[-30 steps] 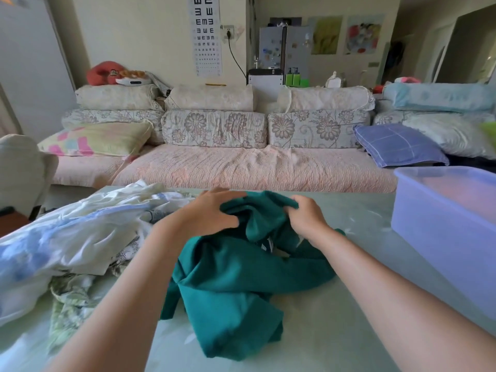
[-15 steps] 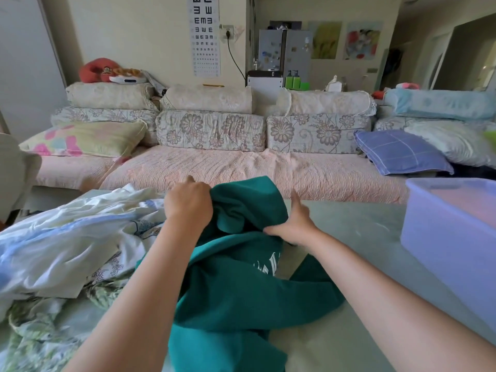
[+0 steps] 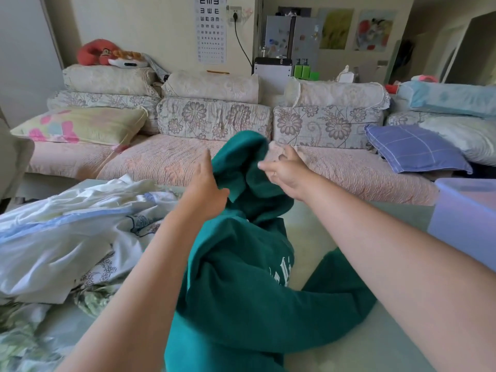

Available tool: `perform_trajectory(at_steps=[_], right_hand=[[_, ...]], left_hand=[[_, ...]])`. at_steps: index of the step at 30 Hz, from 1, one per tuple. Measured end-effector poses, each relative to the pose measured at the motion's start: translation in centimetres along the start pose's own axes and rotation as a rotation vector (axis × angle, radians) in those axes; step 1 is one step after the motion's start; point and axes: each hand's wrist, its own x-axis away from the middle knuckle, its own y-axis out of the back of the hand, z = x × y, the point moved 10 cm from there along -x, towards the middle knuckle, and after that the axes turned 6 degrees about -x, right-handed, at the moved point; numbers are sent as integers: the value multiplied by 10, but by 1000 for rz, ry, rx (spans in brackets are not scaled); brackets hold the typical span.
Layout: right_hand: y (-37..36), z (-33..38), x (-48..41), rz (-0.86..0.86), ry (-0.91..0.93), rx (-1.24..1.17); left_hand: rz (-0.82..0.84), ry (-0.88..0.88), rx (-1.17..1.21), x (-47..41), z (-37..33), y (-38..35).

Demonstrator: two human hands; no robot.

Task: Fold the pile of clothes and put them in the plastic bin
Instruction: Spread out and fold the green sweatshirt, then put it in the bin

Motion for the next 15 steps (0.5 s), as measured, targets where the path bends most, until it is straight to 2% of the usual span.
perform_trajectory(at_steps=[3, 5, 7, 8, 11, 15], right_hand=[[20, -24, 6, -57, 2, 633], [40, -58, 17, -74, -97, 864], [52, -97, 34, -48, -227, 868], [55, -113, 48, -51, -290, 816], [54, -139, 86, -32, -353, 647], [32, -125, 121, 145, -203, 551]], left_hand=[[247, -148, -197, 17, -21, -30], [527, -179, -280, 46, -28, -60], [726, -173, -417, 72, -21, -88], [763, -175, -512, 81, -14, -96], [735, -156, -643, 90, 1, -101], [676, -203, -572, 95, -10, -99]])
